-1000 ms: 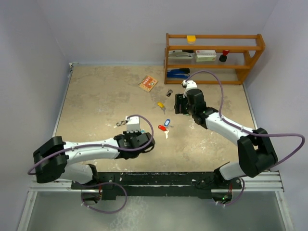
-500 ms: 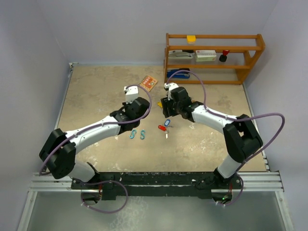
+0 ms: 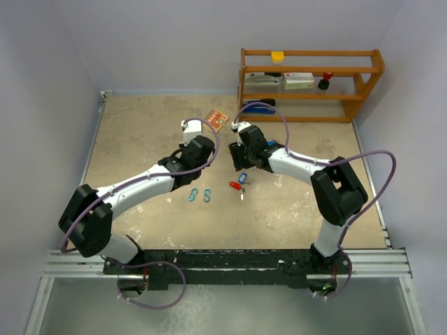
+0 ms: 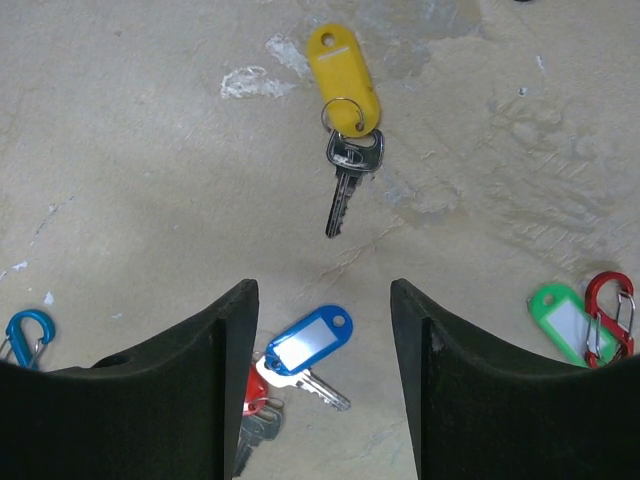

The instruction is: Put the keys on the keyring

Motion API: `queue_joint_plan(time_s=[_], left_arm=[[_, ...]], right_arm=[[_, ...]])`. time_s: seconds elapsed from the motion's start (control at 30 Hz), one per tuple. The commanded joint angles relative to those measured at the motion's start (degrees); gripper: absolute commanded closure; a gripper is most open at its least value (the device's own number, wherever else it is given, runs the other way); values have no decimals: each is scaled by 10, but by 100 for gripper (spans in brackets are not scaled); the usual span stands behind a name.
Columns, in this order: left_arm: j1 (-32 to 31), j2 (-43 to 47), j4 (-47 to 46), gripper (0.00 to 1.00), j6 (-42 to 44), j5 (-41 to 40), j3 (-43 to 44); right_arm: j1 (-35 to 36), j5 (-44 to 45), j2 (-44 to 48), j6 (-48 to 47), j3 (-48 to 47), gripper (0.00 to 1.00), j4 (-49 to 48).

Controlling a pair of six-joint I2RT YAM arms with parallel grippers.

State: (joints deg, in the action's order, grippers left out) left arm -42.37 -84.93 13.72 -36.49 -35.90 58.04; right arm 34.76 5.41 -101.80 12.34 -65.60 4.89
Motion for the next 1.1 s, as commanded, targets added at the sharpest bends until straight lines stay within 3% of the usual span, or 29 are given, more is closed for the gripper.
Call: queue_joint_plan(time_s=[0.0, 0.13, 0.5, 1.07], left_arm=[[8, 34, -22, 100, 11, 9, -16], [15, 46, -24, 100, 10, 13, -33], [31, 49, -41, 100, 13, 34, -50], [45, 57, -47, 100, 9, 39, -69]], right_arm=[[1, 10, -10, 16, -28, 42, 12], [1, 25, 10, 20, -12, 42, 13], [14, -34, 67, 12, 66, 45, -14], [41, -36, 13, 13, 57, 48, -36]])
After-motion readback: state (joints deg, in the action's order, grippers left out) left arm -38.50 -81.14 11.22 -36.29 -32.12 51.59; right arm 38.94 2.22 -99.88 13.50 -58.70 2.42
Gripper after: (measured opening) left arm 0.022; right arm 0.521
